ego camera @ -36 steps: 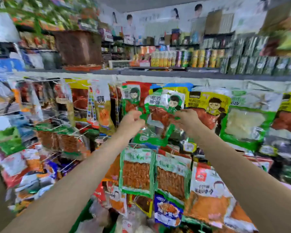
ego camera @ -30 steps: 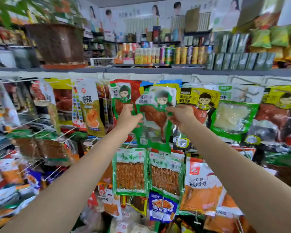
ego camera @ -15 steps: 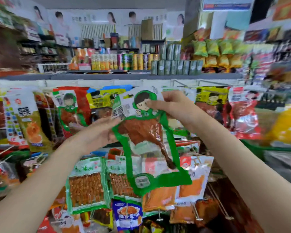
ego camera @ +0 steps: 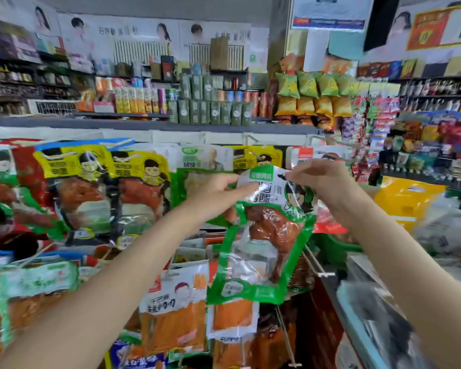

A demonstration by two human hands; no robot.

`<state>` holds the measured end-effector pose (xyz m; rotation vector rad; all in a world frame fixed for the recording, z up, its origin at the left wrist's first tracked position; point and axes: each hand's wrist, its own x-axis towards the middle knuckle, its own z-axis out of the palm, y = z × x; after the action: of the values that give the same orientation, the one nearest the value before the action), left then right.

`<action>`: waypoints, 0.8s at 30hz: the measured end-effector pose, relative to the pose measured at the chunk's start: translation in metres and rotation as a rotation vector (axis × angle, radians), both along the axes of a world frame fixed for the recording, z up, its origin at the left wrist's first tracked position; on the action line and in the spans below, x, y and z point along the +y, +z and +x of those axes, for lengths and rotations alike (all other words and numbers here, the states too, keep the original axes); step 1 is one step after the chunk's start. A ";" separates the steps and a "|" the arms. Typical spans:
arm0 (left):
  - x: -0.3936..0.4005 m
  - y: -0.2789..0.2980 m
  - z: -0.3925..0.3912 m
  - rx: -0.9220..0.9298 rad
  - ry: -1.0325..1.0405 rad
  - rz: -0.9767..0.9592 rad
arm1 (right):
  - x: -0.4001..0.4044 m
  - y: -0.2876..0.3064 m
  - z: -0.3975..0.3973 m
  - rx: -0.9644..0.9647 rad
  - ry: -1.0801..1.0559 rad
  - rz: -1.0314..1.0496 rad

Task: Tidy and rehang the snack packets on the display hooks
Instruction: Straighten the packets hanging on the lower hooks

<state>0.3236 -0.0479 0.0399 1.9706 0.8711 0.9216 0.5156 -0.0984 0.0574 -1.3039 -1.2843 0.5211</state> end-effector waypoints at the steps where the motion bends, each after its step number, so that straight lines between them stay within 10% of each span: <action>1: 0.000 0.000 0.008 -0.020 0.053 -0.016 | -0.001 0.002 0.007 -0.011 0.003 0.009; 16: -0.008 0.001 0.118 -0.148 0.048 0.086 | -0.007 -0.009 0.084 -0.095 -0.407 0.194; 24: 0.012 -0.026 0.062 -0.373 0.347 0.215 | 0.020 0.007 0.031 -0.353 -0.150 0.268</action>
<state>0.3861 -0.0364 0.0143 1.7614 0.9383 1.5836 0.5469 -0.0783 0.0640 -1.2859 -1.4720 0.0077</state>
